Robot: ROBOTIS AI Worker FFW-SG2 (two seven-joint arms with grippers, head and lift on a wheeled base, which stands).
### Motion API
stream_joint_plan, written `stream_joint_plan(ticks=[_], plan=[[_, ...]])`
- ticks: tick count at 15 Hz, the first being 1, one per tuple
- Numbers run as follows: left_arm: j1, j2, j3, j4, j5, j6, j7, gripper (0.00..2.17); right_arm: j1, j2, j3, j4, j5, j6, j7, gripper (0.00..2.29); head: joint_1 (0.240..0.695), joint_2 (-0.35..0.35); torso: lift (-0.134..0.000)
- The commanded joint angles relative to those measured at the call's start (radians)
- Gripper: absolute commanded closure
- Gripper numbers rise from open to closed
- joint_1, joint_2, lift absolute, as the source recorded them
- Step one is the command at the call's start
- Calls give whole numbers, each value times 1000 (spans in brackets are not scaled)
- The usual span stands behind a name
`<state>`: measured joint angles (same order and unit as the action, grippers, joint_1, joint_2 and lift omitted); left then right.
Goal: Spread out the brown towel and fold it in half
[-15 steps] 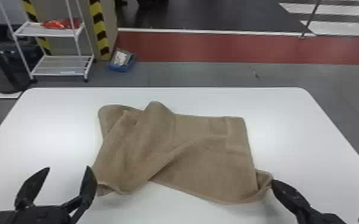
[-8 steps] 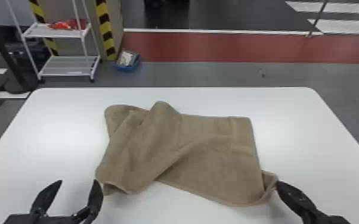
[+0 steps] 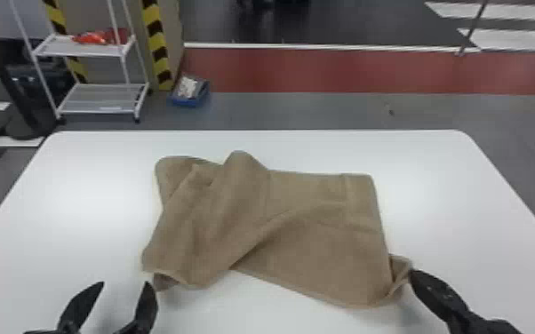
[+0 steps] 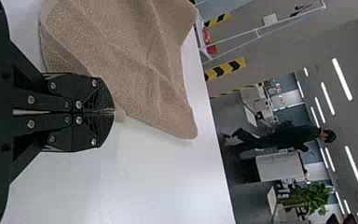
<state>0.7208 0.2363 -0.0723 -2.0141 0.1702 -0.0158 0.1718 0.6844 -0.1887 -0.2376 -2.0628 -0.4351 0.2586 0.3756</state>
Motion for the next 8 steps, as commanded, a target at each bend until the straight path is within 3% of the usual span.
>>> stream_joint_plan(ticks=[1,8], plan=[[-7,0,-14,9,0,0,-1,333,0,0,1,0,1,-2,3,1295,695,-46,-128],[-43,2,-57,40,-6,24,-17,333,-12,3,8,27,1,-5,11,1295,695,-77,-128]])
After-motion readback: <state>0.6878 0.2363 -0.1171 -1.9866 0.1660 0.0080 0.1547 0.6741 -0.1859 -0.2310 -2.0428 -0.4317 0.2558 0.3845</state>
